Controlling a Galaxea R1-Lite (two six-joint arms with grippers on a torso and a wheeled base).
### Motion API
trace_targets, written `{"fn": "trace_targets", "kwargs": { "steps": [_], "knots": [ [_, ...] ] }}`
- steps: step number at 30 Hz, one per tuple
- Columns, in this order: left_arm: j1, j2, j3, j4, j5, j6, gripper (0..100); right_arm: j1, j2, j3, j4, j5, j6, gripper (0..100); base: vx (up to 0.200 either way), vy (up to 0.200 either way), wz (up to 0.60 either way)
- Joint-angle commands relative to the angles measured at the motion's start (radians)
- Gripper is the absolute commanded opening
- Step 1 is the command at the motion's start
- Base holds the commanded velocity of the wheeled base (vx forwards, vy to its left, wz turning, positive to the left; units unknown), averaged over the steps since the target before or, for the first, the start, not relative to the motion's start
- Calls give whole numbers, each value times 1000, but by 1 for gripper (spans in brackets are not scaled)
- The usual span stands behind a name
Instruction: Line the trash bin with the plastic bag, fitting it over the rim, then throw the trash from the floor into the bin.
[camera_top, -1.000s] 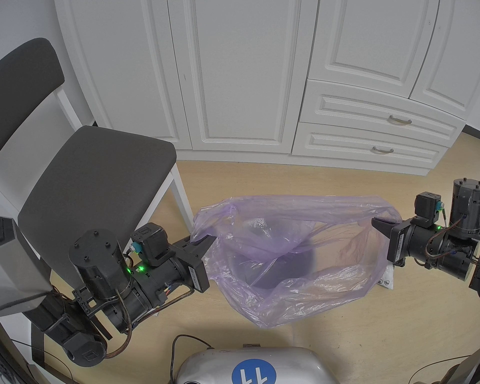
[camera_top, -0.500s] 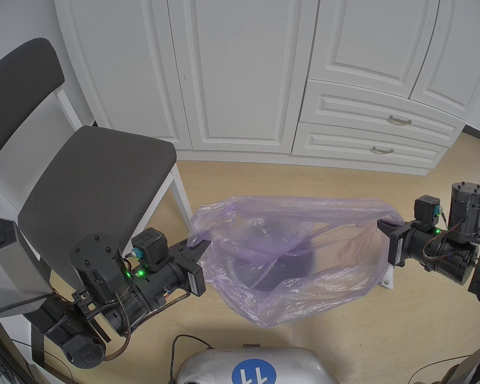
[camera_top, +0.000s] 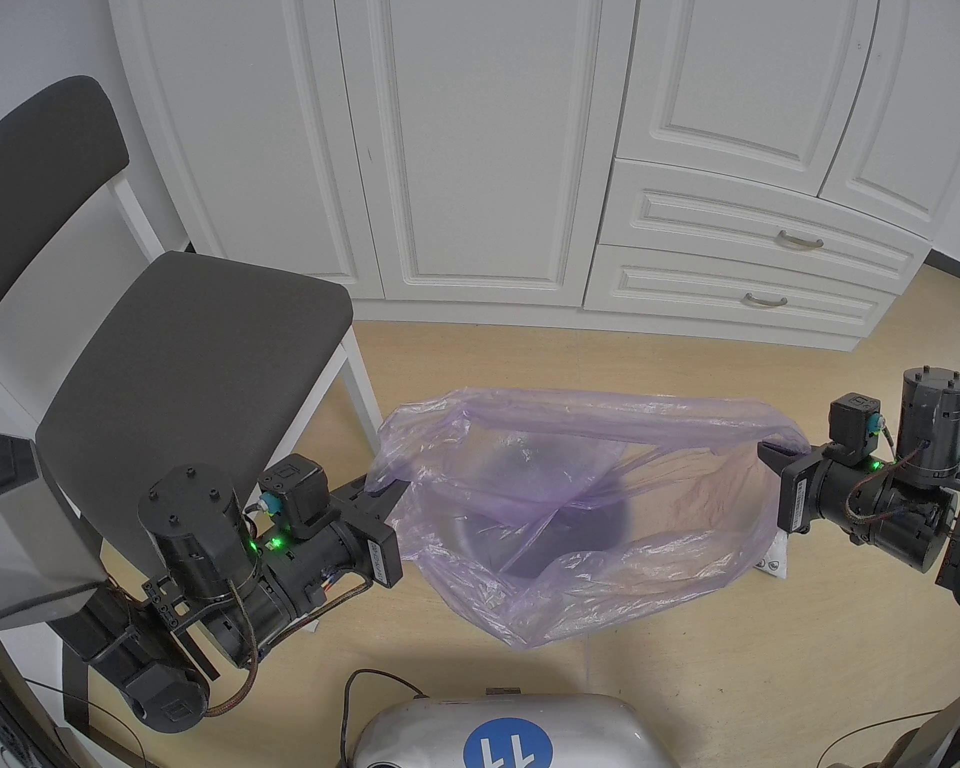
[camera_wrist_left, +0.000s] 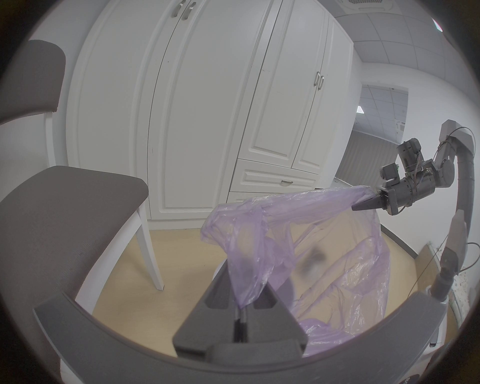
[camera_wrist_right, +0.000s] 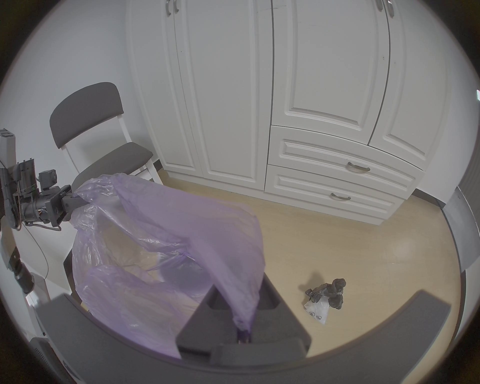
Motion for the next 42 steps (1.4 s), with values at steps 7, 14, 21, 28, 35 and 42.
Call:
{"fn": "trace_targets", "kwargs": {
  "steps": [7, 14, 21, 28, 35, 42],
  "knots": [
    [10, 9, 0, -1, 0, 1, 0, -11, 3, 0, 1, 0, 0, 0, 0, 0, 0],
    [25, 11, 0, -1, -3, 1, 0, -25, 8, 0, 3, 0, -2, 0, 0, 0, 0],
    [45, 11, 2, -1, -7, 3, 0, -53, 8, 0, 3, 0, -11, 0, 0, 0, 0],
    [56, 17, 2, -4, -9, 4, 0, -73, -3, 2, 5, 8, -25, 0, 0, 0, 0],
    [67, 18, 0, -4, -9, 4, 0, -74, -5, 3, 5, 8, -25, 0, 0, 0, 0],
    [74, 18, -1, -4, -9, 4, 0, -90, -5, 3, 5, 8, -28, 0, 0, 0, 0]
  ]
}}
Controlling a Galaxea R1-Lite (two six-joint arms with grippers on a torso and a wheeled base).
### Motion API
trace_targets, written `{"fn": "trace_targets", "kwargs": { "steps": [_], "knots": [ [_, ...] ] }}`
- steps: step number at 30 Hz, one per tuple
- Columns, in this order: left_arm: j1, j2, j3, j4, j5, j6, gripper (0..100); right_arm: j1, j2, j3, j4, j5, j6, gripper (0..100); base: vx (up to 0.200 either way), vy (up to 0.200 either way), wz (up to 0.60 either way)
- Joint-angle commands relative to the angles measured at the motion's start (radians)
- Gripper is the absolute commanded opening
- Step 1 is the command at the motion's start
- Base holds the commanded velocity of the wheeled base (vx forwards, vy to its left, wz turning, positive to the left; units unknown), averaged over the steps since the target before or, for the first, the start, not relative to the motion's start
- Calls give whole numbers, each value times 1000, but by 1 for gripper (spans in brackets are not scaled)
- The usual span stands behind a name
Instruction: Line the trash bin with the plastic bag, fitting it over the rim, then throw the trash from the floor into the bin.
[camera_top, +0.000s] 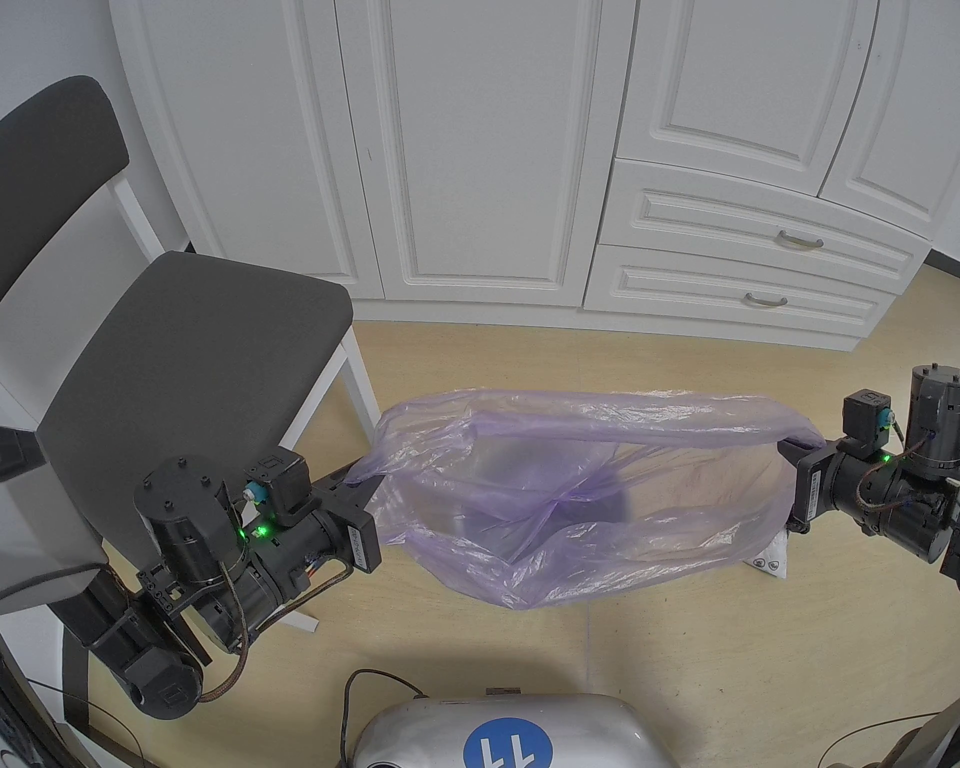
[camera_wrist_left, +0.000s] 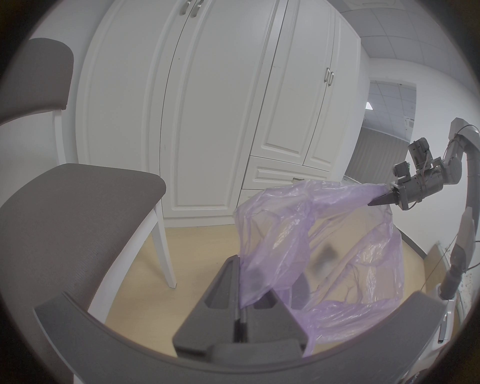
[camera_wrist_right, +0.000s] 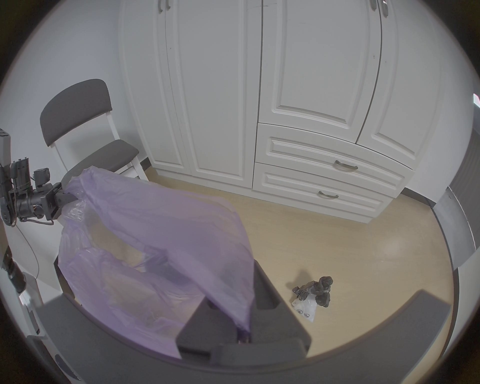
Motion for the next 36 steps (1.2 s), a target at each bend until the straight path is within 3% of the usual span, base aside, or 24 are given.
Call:
{"fn": "trace_targets", "kwargs": {
  "steps": [1, 8, 17, 21, 23, 27, 36],
  "knots": [
    [14, -1, -1, -1, 0, 1, 0, -21, 0, 0, -1, 0, -15, 0, 0, 0, 0],
    [29, -2, 3, -4, -7, 10, 0, -50, 7, 1, 1, 2, -35, 0, 0, 0, 0],
    [92, -10, 55, -13, -127, 53, 0, -102, 0, 26, -1, 12, -99, 0, 0, 0, 0],
    [127, -5, 83, -31, -214, 71, 0, -130, -6, 46, -2, 55, -135, 0, 0, 0, 0],
    [144, -4, 97, -31, -267, 85, 0, -161, -25, 72, -2, 129, -188, 0, 0, 0, 0],
    [146, -4, 98, -33, -273, 90, 0, -199, -62, 104, -2, 247, -250, 0, 0, 0, 0],
    [146, -5, 89, -33, -267, 91, 0, -228, -59, 123, -16, 273, -289, 0, 0, 0, 0]
  ]
}}
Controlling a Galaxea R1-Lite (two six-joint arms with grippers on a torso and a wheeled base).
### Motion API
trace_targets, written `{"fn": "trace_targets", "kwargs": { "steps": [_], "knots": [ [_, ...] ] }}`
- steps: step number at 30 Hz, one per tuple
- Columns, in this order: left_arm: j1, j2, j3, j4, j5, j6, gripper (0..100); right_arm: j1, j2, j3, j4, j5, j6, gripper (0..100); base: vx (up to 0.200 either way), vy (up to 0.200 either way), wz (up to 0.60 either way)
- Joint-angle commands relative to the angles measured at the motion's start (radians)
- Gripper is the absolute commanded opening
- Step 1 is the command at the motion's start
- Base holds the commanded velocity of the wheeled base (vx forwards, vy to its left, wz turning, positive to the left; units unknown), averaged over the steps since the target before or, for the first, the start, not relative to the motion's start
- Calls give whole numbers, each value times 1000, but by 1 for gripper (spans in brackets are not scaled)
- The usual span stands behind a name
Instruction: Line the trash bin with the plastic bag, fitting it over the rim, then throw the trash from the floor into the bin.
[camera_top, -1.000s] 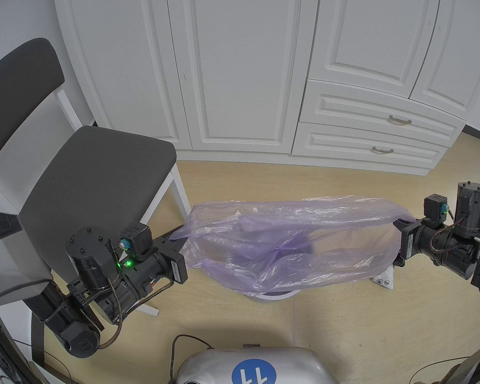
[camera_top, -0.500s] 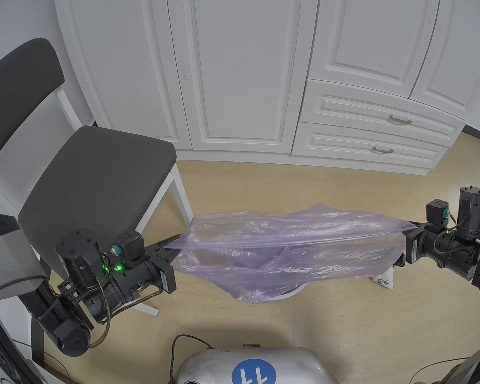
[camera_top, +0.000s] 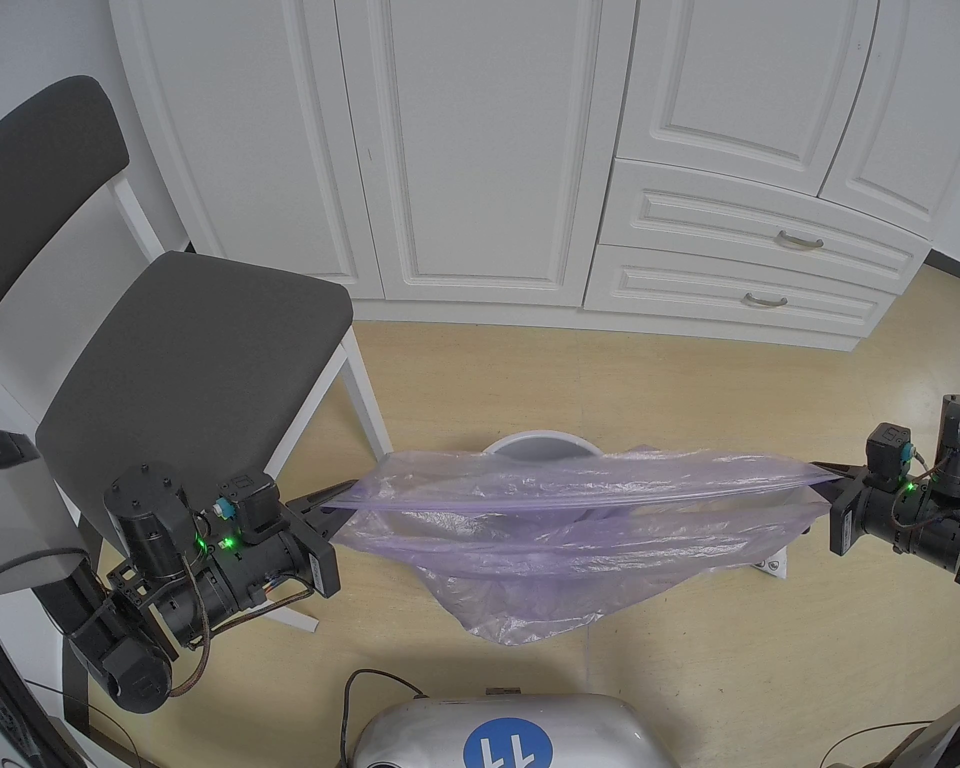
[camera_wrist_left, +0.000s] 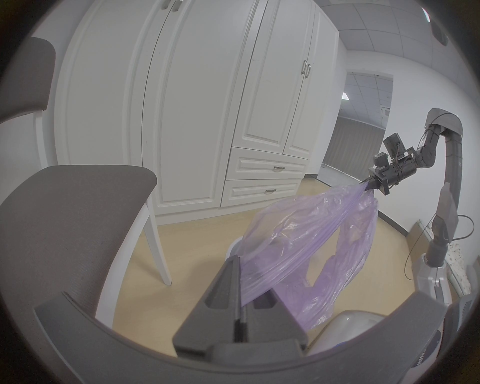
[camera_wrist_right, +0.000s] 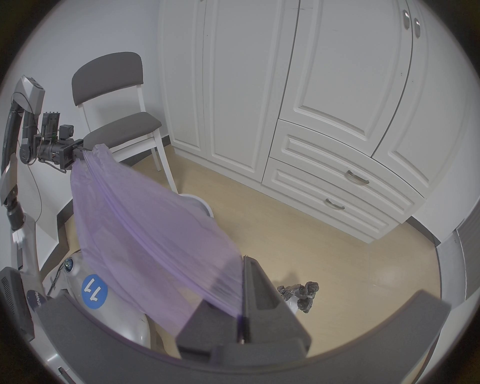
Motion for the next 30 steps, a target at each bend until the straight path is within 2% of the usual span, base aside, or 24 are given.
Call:
{"fn": "trace_targets", "kwargs": {
  "steps": [1, 4, 30],
  "knots": [
    [0, 0, -4, 0, 4, 1, 0, -6, -6, 15, -8, 0, -9, 0, 0, 0, 0],
    [0, -1, -6, 0, 6, 3, 0, -6, -22, 22, -8, 2, -35, 0, 0, 0, 0],
    [33, -9, -1, 0, 3, 6, 0, -49, -21, 17, -8, 0, -39, 0, 0, 0, 0]
  ]
}}
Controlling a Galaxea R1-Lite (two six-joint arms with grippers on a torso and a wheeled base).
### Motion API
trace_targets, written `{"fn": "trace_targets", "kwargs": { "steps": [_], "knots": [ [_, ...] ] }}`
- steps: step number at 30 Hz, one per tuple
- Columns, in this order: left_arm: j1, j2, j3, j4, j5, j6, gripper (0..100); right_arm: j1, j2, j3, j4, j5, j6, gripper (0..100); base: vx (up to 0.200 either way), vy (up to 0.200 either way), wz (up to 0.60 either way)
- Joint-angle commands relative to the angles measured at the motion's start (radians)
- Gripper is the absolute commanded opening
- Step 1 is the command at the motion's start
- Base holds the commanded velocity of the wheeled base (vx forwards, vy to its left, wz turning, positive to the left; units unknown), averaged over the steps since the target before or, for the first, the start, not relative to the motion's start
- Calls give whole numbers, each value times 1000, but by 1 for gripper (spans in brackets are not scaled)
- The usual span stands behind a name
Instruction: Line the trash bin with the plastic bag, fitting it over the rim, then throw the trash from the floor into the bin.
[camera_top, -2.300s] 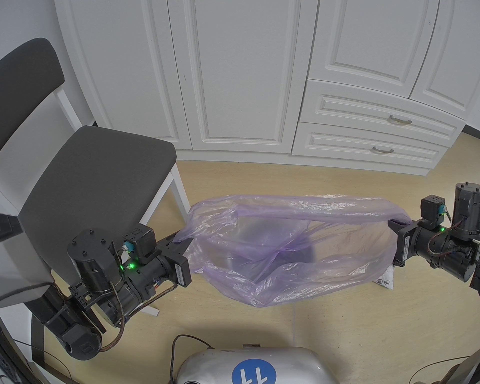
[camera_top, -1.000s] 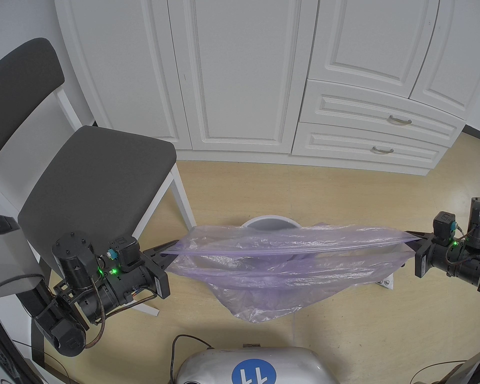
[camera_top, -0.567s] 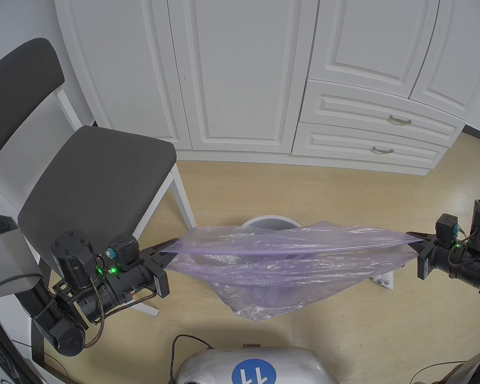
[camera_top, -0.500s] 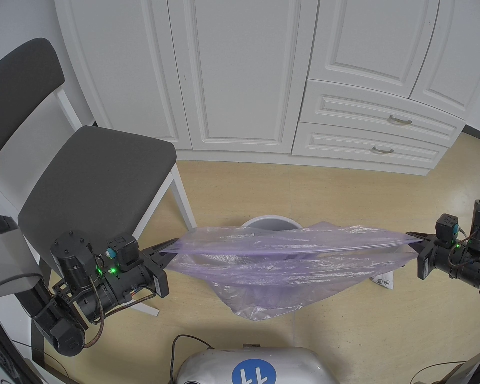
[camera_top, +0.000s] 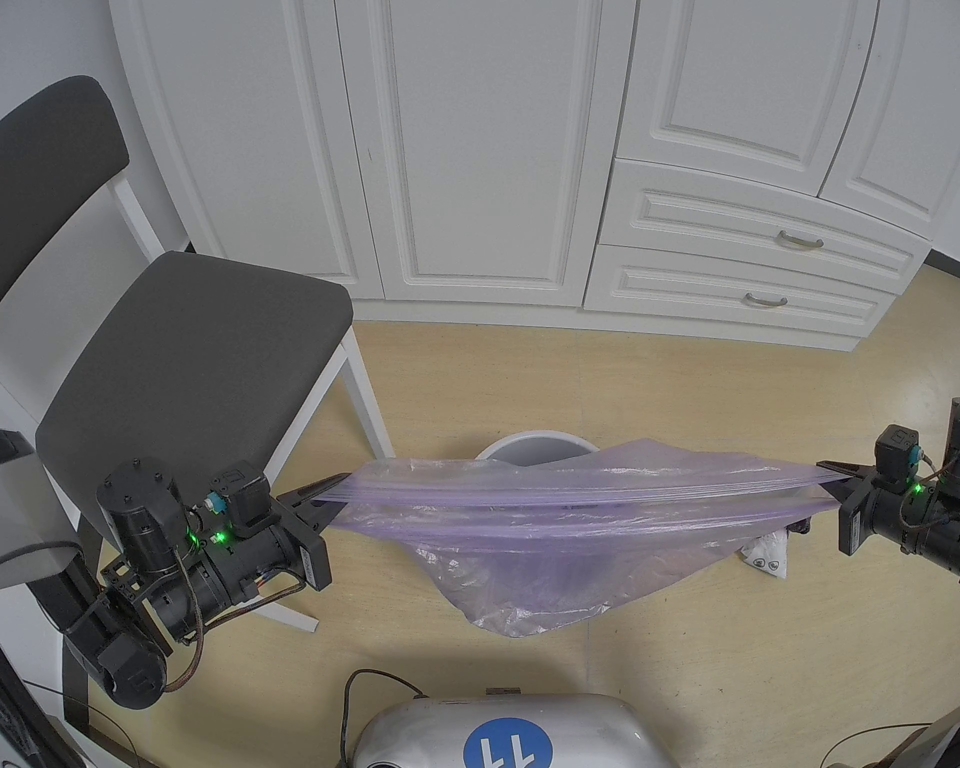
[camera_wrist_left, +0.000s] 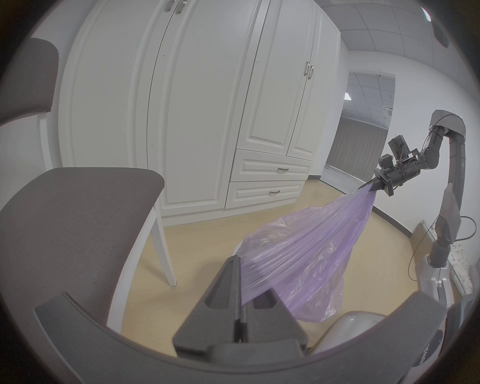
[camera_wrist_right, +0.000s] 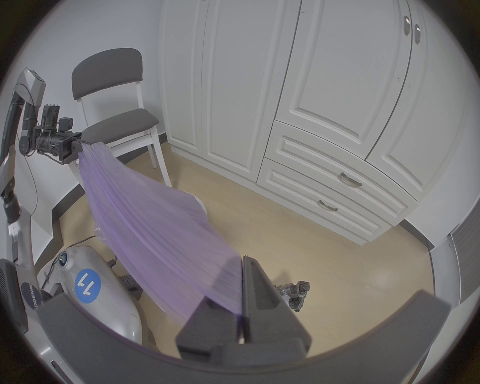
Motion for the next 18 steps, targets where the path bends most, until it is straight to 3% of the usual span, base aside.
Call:
{"fn": "trace_targets", "kwargs": {
  "steps": [1, 11, 18],
  "knots": [
    [1, 0, -1, 0, 1, 0, 0, -2, 3, -3, 0, -1, 1, 0, 0, 0, 0],
    [-8, 7, -16, 0, -2, 8, 0, 15, 14, -12, 1, 0, -2, 0, 0, 0, 0],
    [-45, 49, -176, 12, -3, 57, 0, 88, 106, -173, 16, -3, -67, 0, 0, 0, 0]
  ]
}}
